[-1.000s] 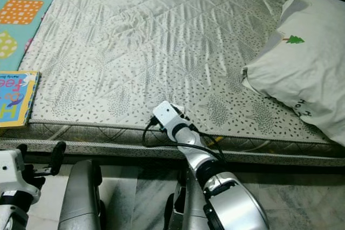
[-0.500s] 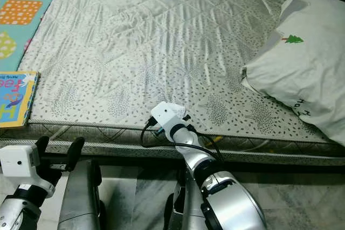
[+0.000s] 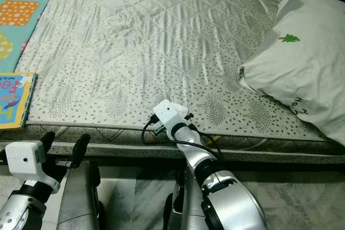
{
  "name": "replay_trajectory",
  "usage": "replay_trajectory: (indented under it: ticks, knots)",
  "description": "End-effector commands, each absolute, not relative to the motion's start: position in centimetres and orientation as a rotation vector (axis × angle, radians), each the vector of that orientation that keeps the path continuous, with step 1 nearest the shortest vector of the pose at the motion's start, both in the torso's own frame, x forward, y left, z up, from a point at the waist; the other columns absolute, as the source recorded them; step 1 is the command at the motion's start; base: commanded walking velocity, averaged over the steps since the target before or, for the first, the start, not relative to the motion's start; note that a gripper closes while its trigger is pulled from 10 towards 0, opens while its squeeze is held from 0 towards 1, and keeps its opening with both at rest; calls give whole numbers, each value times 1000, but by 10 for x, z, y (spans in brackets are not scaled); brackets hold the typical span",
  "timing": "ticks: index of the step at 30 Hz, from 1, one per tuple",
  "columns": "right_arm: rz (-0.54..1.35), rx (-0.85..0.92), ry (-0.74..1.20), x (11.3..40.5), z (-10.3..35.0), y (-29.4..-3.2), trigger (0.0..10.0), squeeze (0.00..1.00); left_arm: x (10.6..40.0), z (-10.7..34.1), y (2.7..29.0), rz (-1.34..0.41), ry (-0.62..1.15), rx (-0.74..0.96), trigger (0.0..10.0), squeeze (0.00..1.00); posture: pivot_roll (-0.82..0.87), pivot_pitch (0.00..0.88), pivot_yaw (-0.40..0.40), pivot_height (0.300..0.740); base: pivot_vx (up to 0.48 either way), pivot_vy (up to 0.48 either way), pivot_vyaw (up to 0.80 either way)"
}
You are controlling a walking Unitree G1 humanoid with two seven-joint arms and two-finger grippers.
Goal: Clean up the room
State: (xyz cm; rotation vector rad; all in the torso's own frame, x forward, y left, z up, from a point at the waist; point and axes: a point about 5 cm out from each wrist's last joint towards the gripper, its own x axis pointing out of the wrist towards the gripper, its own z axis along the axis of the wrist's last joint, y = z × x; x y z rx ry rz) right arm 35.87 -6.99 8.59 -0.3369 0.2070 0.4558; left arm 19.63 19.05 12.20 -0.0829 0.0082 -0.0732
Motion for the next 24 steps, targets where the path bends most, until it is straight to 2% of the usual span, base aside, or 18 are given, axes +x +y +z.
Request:
replay_trajectory:
  ticks: [1, 6, 7, 9, 13, 14, 18, 24]
  knots:
    - [446, -169, 222, 358, 86, -77, 0, 0, 194, 113, 191, -46, 34, -88, 10000, 0, 172, 227, -152, 544, 0, 0, 0]
    - [445, -11, 175, 357, 94, -83, 0, 0, 196, 108, 194, 2, 39, -95, 10000, 0, 157, 206, -150, 544, 0, 0, 0]
    - [437, 97, 147, 351, 98, -89, 0, 0, 198, 106, 195, 19, 43, -98, 10000, 0, 136, 185, -143, 544, 0, 0, 0]
    - [430, 166, 128, 343, 101, -94, 0, 0, 200, 103, 194, 23, 45, -102, 10000, 0, 127, 176, -138, 544, 0, 0, 0]
    - [424, 218, 115, 336, 104, -98, 0, 0, 203, 102, 194, 23, 46, -108, 10000, 0, 119, 169, -134, 544, 0, 0, 0]
    - [419, 237, 104, 331, 107, -100, 10000, 0, 206, 101, 193, 21, 46, -112, 10000, 0, 106, 157, -126, 544, 0, 0, 0]
    - [390, 264, 69, 317, 115, -106, 10000, 0, 218, 99, 191, 10, 33, -121, 10000, 0, 81, 129, -113, 544, 0, 0, 0]
    - [407, 319, 44, 314, 133, -103, 10000, 0, 225, 99, 191, 6, 20, -124, 10000, 0, 76, 115, -108, 544, 0, 0, 0]
